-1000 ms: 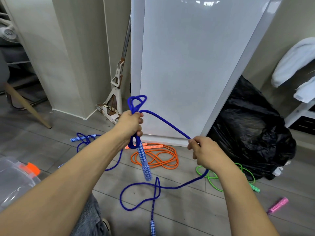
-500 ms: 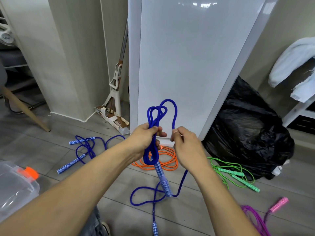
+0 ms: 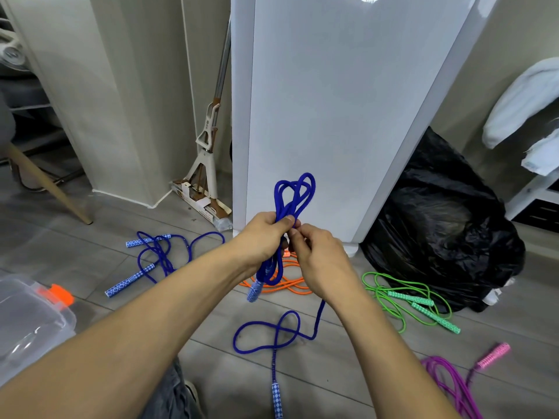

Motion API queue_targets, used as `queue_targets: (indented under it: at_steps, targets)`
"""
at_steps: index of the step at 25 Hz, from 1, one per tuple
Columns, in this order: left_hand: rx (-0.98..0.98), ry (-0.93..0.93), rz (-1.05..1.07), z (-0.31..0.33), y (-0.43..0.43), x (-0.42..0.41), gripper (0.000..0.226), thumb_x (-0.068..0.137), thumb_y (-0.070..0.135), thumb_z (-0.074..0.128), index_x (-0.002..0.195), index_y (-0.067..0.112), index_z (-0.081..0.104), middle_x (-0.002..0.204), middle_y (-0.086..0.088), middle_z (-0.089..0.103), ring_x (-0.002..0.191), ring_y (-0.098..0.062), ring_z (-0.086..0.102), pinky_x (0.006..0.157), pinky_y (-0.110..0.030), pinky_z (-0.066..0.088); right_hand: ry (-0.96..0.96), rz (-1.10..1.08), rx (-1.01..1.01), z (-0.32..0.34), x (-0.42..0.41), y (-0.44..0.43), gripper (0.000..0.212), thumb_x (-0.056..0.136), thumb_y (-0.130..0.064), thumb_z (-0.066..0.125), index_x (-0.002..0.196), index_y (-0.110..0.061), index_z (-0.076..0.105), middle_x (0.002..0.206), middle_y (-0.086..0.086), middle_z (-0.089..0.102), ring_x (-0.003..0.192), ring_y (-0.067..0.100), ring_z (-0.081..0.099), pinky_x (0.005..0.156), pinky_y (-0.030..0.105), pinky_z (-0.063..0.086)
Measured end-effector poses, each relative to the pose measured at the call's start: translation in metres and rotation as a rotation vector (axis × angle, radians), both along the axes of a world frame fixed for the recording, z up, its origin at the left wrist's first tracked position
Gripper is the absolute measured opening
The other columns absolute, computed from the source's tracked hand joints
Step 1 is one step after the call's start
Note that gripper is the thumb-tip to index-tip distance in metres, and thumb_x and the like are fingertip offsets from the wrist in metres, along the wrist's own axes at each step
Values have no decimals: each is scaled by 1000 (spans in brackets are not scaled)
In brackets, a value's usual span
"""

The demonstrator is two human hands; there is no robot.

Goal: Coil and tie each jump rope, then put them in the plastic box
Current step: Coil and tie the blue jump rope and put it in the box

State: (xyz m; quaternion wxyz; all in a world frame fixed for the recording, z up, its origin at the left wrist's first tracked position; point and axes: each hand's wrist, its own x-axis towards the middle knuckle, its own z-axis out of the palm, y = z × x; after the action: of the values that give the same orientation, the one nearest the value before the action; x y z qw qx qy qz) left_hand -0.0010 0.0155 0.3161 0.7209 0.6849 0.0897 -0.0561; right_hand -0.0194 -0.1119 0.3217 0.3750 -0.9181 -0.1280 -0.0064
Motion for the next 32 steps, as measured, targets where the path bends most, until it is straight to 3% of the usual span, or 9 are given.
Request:
queue_targets:
  at_steps: [4, 6, 8, 12, 16, 19, 23, 27, 32]
  targets:
    - [-366, 9, 255, 9, 11, 15, 26, 106, 11, 38, 85, 7, 53, 74, -7, 61, 63, -21, 64, 65, -35, 55, 72, 117, -8, -3, 2, -4, 30, 104, -33, 41, 82, -22, 57, 58, -6, 55, 55, 10, 49, 58, 31, 38]
    - [-611, 40, 331, 11, 26, 24, 27, 106, 9, 35, 83, 7, 49, 64, -4, 52, 54, -20, 57, 54, -32, 57, 192, 233, -26, -2, 0, -5, 30, 104, -32, 41, 83, -22, 60, 54, -8, 56, 48, 4, 48, 59, 28, 39]
    - [-730, 60, 394, 11, 42, 30, 26, 104, 10, 35, 80, 11, 46, 54, 1, 45, 40, -12, 42, 41, -19, 45, 343, 323, -46, -2, -3, -6, 32, 104, -32, 40, 83, -22, 61, 55, -6, 56, 45, 5, 48, 56, 25, 41]
    - [-483, -54, 533, 14, 71, 36, 26, 103, 12, 35, 78, 15, 43, 57, 3, 37, 32, -5, 27, 34, -13, 24, 495, 334, -121, 0, 2, -29, 29, 104, -25, 44, 85, -19, 64, 58, -5, 59, 45, 7, 48, 56, 26, 39]
    - [-162, -127, 409, 19, 67, 31, 21, 105, 18, 36, 85, 14, 42, 67, -2, 45, 33, -5, 28, 35, -14, 24, 171, 57, -209, 9, 15, -53, 25, 101, -29, 50, 83, -20, 65, 64, -2, 67, 52, 2, 53, 53, 19, 38]
    - [5, -96, 188, 18, 44, 19, 19, 106, 22, 37, 92, 12, 44, 77, -5, 59, 35, -7, 29, 37, -19, 26, 13, 38, -101, 10, 11, -46, 21, 100, -32, 52, 84, -22, 62, 63, -2, 64, 53, 3, 53, 52, 17, 39]
    - [67, -99, -27, 17, 19, 1, 16, 106, 22, 38, 96, 12, 45, 85, -8, 70, 40, -10, 32, 43, -25, 29, -24, 99, -37, 8, 5, -28, 20, 100, -34, 52, 83, -26, 59, 64, -2, 61, 60, 9, 57, 61, 30, 46]
    - [213, -140, -193, 13, 12, -5, 15, 106, 23, 41, 105, 10, 50, 56, 7, 56, 47, -13, 35, 49, -31, 34, -58, 84, -21, 5, 7, -23, 19, 101, -35, 51, 87, -26, 60, 65, -9, 58, 62, 6, 52, 57, 27, 41]
    - [230, -61, -297, 12, 12, -4, 18, 100, 14, 45, 109, 5, 58, 74, -5, 57, 49, -11, 40, 50, -29, 36, -119, -13, -77, 5, 8, -25, 18, 96, -42, 58, 86, -28, 64, 73, -11, 63, 71, 9, 58, 65, 34, 50]
